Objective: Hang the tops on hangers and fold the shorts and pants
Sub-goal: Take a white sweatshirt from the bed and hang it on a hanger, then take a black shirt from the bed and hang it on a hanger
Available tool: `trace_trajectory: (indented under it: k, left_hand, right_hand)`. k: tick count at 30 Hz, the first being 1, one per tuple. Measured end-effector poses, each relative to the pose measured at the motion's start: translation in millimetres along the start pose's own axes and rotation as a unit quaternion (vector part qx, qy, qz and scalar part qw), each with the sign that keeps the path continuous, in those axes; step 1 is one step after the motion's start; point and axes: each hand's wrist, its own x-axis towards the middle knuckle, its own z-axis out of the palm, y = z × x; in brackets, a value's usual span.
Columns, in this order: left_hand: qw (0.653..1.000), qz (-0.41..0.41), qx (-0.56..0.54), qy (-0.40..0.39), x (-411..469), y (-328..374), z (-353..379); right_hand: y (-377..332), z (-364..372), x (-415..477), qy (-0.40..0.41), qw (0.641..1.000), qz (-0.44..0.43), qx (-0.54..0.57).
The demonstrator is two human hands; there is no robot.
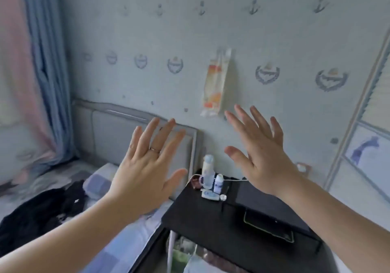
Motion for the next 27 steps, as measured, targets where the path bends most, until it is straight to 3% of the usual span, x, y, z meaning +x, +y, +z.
trace_trajectory:
  k: [7, 14, 20, 27]
  left_hand:
    - [0.980, -0.166, -0.019, -0.106, -191, -97, 5]
    - [0.899, -0.368, 0.043, -0.233, -328, -162, 28]
    - [0.840, -0.456, 0.055, -0.289, -380, -228, 88]
    - [0.756, -0.562, -0.004, -0.337, -390, -327, 195]
  right_hand:
    - [-153, 159, 19, -0.118, 0.973, -0.112, 0.162]
    - [-263, 321, 24, -0.261, 0.922, -0.161, 0.236]
    - [-308, 452, 70, -0.338, 0.892, -0.171, 0.246]
    - [-310, 596, 153, -0.430, 0.866, -0.172, 0.191]
